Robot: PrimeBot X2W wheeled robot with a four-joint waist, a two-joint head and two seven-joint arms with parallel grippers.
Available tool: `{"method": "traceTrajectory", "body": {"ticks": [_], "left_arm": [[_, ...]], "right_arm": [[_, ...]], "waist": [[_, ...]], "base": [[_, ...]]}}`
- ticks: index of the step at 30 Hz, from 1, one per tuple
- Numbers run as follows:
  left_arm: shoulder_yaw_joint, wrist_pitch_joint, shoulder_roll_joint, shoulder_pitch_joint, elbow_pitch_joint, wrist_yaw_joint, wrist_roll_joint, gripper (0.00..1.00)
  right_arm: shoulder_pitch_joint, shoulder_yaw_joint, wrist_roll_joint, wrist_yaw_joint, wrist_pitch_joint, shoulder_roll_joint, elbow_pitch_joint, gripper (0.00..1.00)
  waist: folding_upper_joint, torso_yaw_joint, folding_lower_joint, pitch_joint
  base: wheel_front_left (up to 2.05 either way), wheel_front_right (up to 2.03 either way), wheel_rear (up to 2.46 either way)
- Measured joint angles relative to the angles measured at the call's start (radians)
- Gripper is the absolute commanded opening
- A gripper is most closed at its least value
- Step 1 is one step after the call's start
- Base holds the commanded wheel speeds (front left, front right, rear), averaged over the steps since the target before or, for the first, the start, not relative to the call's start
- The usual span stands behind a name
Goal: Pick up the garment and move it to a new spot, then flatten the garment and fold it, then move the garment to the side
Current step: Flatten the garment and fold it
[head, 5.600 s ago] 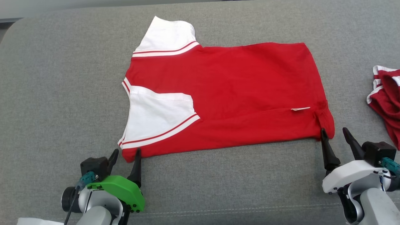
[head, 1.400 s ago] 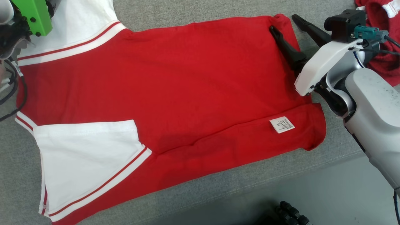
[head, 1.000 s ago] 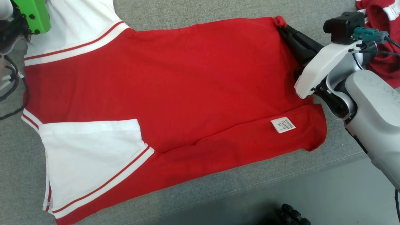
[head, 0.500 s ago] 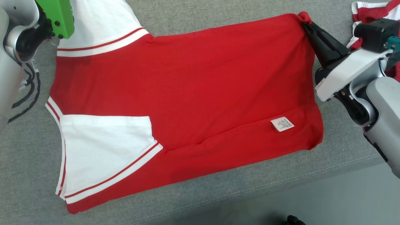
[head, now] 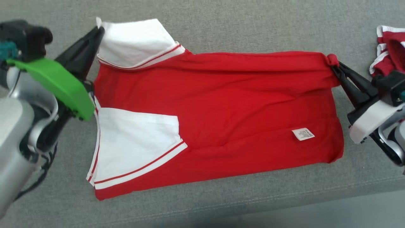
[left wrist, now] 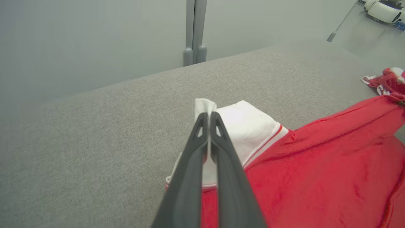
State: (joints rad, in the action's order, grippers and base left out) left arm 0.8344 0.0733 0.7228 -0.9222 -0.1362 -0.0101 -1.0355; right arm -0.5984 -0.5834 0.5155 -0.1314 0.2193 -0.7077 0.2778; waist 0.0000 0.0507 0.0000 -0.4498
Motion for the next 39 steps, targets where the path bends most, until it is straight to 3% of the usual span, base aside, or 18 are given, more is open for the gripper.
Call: {"method": "traceTrajectory", "body": {"ticks": [6, 13, 18, 26, 27, 28, 29, 31, 32, 39], "left_arm": [[-0.019, -0.113, 0.075, 0.239, 0.289, -0.146, -0.021, 0.00], [-0.021, -0.202, 0.119, 0.446, 0.471, -0.285, -0.039, 0.00], [-0.006, -0.249, 0.105, 0.560, 0.524, -0.326, -0.078, 0.00], [0.011, -0.270, 0.069, 0.653, 0.491, -0.331, -0.144, 0.00], [0.012, -0.270, 0.064, 0.661, 0.483, -0.323, -0.154, 0.00], [0.015, -0.269, 0.055, 0.667, 0.474, -0.316, -0.164, 0.00], [0.019, -0.268, 0.040, 0.674, 0.451, -0.305, -0.178, 0.03], [0.023, -0.268, 0.026, 0.683, 0.427, -0.293, -0.198, 0.47], [0.026, -0.268, 0.020, 0.685, 0.413, -0.288, -0.201, 0.98], [0.003, -0.299, -0.009, 0.688, 0.374, -0.296, -0.192, 1.00]], "right_arm": [[0.096, 0.076, -0.180, 0.000, 0.017, 0.017, 0.010, 0.00], [0.181, 0.107, -0.298, 0.000, 0.029, 0.020, -0.018, 0.00], [0.220, 0.125, -0.309, 0.000, 0.034, 0.016, -0.019, 0.00], [0.272, 0.134, -0.291, 0.000, 0.033, 0.011, -0.012, 0.00], [0.278, 0.140, -0.279, 0.000, 0.033, 0.015, -0.011, 0.09], [0.286, 0.150, -0.264, 0.000, 0.028, 0.023, -0.007, 0.42], [0.311, 0.166, -0.240, 0.000, 0.024, 0.033, -0.007, 1.00], [0.345, 0.188, -0.208, 0.000, 0.025, 0.044, -0.010, 1.00], [0.367, 0.211, -0.197, 0.000, 0.025, 0.051, -0.013, 1.00], [0.520, 0.385, -0.118, 0.000, 0.030, 0.127, -0.104, 1.00]], "waist": [[0.0000, -0.042, 0.0000, 0.022], [0.0000, -0.071, 0.0000, 0.042], [0.0000, -0.081, -0.0001, 0.057], [0.0000, -0.100, 0.0000, 0.077], [0.0000, -0.101, 0.0000, 0.079], [0.0000, -0.102, 0.0000, 0.082], [0.0000, -0.105, 0.0000, 0.088], [0.0000, -0.109, 0.0000, 0.095], [0.0000, -0.111, 0.0000, 0.098], [0.0000, -0.120, -0.0001, 0.121]], "base": [[0.00, 0.00, 0.00], [0.00, 0.00, 0.00], [0.00, 0.00, 0.00], [0.00, 0.00, 0.00], [0.00, 0.00, 0.00], [0.00, 0.00, 0.00], [0.00, 0.00, 0.00], [0.00, 0.00, 0.00], [0.00, 0.00, 0.00], [0.00, 0.00, 0.00]]}}
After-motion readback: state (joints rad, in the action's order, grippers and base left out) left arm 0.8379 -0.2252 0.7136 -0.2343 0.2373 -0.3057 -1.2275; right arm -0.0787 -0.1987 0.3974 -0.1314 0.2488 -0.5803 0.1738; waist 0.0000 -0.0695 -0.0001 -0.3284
